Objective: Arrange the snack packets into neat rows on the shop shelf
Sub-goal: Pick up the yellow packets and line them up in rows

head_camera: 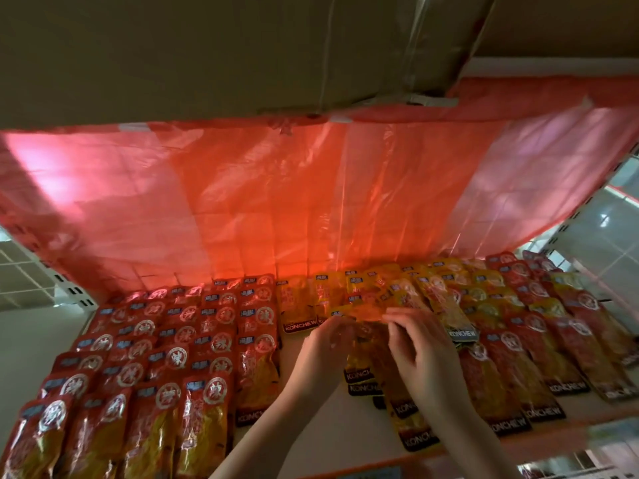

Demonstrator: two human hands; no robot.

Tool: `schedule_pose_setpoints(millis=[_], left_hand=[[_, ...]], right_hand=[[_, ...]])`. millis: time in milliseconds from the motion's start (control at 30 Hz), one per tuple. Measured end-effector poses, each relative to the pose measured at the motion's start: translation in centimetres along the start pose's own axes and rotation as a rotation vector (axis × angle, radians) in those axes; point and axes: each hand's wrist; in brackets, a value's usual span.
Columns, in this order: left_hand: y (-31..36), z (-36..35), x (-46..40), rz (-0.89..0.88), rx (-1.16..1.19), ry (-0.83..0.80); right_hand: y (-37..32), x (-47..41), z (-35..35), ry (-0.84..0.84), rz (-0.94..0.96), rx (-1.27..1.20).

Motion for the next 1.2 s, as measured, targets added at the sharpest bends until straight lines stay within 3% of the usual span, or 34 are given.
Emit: schedule_pose_setpoints(millis=[133, 267, 567, 700, 833, 967, 1067, 1200], left_hand=[[-1.5, -0.6, -0.5, 0.093, -0.163, 0.186], [-2.3, -1.4, -0.9, 0.162, -0.108, 0.260], [-2.0, -2.7, -1.3, 0.237, -0.001, 0.328], [-1.0, -2.7, -1.1, 0.335, 0.200, 0.288], [-0.2, -3.4, -0.7, 0.225, 0.230, 0.217], [0.6, -4.2, -0.3, 0.150, 0.327, 0.168], [0.8, -4.2, -0.3, 0.126, 0.321, 0.133], [0.4, -3.5, -0.5, 0.114, 0.211, 0.132]], right_hand=[[1.3, 0.3, 1.8, 0.132, 0.071, 0.012], [2.8, 0.7, 2.6, 0.189, 0.081, 0.036], [5.7, 2.4, 1.7, -0.087, -0.103, 0.158], [5.5, 2.5, 2.1, -0.128, -0.123, 0.222], [4.3, 2.2, 2.4, -0.096, -0.023, 0.094], [2.5, 2.2, 0.9, -0.257, 0.080, 0.127], [2.3, 2.4, -0.4, -0.352, 0.061, 0.238], [2.1, 1.9, -1.0, -0.284, 0.006, 0.251]])
Point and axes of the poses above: each hand's wrist, its own x-axis away from the middle knuckle, its own z-axis out of the back of the hand, y = z × x, and after that the axes turned 10 degrees about z, right-handed
